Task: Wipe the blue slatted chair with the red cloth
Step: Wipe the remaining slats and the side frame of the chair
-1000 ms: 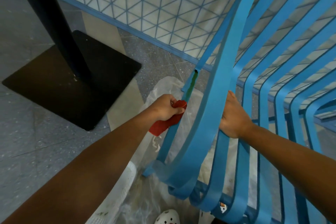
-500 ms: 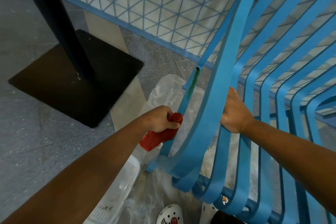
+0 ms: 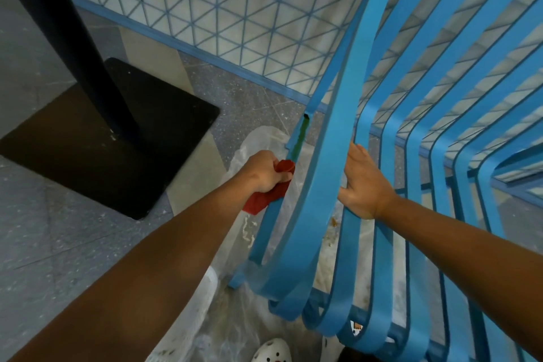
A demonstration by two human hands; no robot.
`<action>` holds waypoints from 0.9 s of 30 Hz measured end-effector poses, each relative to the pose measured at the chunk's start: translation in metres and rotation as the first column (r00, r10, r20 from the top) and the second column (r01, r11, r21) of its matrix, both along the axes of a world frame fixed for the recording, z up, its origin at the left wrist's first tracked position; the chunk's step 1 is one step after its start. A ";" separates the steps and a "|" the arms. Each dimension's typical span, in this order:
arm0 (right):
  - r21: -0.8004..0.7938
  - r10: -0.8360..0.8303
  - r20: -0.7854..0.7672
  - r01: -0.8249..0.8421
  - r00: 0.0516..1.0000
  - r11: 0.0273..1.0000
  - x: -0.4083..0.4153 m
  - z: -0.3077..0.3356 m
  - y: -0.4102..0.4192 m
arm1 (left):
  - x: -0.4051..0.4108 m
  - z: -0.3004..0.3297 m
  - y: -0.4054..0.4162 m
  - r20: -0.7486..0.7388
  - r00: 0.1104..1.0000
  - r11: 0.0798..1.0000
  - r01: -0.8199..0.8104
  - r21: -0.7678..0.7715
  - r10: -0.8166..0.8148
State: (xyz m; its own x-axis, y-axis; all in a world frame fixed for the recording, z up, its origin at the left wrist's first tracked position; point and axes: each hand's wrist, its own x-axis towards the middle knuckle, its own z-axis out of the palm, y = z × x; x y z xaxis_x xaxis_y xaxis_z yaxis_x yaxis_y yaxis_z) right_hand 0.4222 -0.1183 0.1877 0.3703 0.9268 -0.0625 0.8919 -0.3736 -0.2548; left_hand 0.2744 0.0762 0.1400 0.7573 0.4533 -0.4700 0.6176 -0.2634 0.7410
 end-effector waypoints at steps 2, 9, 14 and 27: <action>-0.001 0.002 -0.005 -0.002 1.000 1.000 0.000 0.000 0.001 | -0.004 0.001 0.000 -0.011 1.000 1.000 0.011 0.000 -0.011; -0.002 0.006 -0.002 -0.006 1.000 1.000 0.001 -0.003 0.000 | -0.025 -0.018 0.005 -0.083 0.979 0.982 0.186 -0.018 -0.187; 0.006 0.000 0.001 0.000 1.000 1.000 0.000 -0.003 0.001 | -0.015 -0.018 0.007 -0.043 0.993 0.994 0.111 -0.007 -0.111; -0.017 0.000 0.020 0.001 1.000 1.000 0.001 -0.004 -0.001 | 0.048 0.009 0.012 -0.037 0.996 0.997 -0.075 0.011 0.075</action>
